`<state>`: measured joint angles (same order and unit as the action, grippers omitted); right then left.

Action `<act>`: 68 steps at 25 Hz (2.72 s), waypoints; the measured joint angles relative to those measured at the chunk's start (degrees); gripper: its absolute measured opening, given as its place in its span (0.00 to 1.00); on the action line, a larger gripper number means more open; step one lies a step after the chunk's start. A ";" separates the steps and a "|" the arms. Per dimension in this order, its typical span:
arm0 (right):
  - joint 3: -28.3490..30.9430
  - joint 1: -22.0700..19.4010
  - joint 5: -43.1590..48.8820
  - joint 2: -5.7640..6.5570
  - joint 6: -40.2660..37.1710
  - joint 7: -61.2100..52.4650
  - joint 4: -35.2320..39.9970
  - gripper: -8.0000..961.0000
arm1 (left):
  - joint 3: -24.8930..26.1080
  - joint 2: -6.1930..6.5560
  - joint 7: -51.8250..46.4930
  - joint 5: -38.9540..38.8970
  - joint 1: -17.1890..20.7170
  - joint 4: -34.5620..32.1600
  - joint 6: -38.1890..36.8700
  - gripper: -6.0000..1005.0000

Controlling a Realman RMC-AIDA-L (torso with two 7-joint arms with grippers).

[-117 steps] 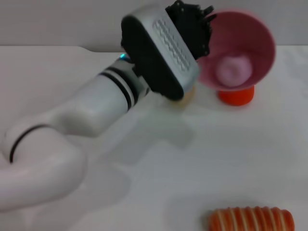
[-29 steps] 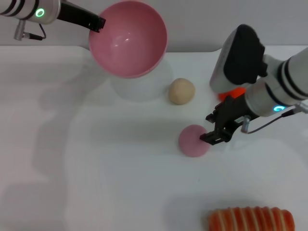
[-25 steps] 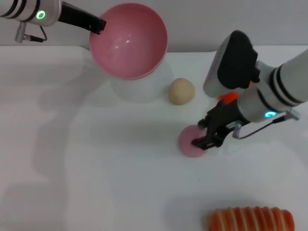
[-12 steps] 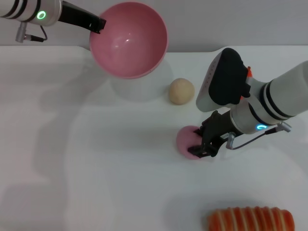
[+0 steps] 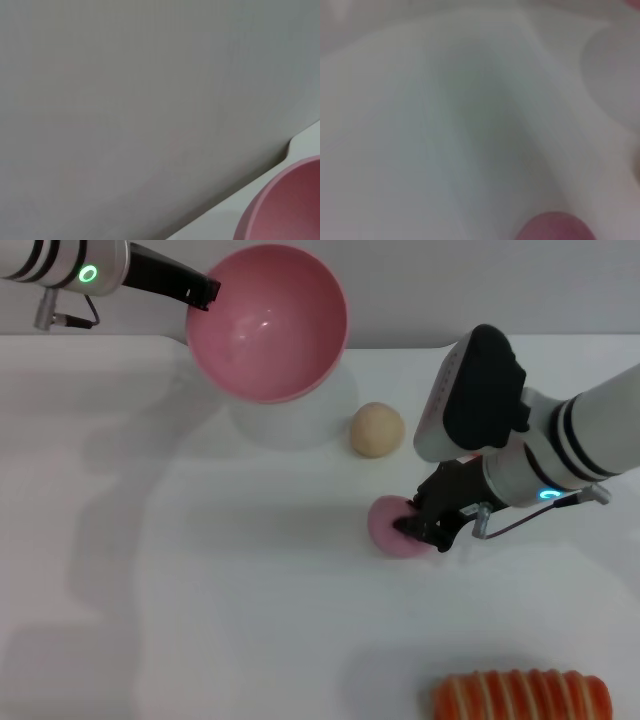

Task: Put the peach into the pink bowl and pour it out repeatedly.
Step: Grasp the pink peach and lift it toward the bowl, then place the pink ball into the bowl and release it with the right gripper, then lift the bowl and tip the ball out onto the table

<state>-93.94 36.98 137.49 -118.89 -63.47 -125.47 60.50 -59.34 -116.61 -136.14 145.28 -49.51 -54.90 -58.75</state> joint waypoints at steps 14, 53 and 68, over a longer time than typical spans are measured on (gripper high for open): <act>17.24 -8.28 -9.91 0.03 -18.32 0.37 38.55 0.07 | 0.01 0.03 -0.05 0.00 0.09 0.38 0.36 0.04; 18.95 -5.51 -16.90 0.07 -0.09 10.50 27.39 0.42 | -8.78 -1.20 -0.35 -4.10 -1.31 0.04 -2.61 0.04; 23.20 -25.73 -94.97 -0.09 0.21 69.12 7.92 0.42 | -20.92 -1.68 0.86 -5.77 1.83 -2.92 9.45 0.04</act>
<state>-70.74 11.25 42.51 -118.98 -63.26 -56.35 68.42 -80.25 -118.29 -135.28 139.52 -47.68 -57.81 -49.30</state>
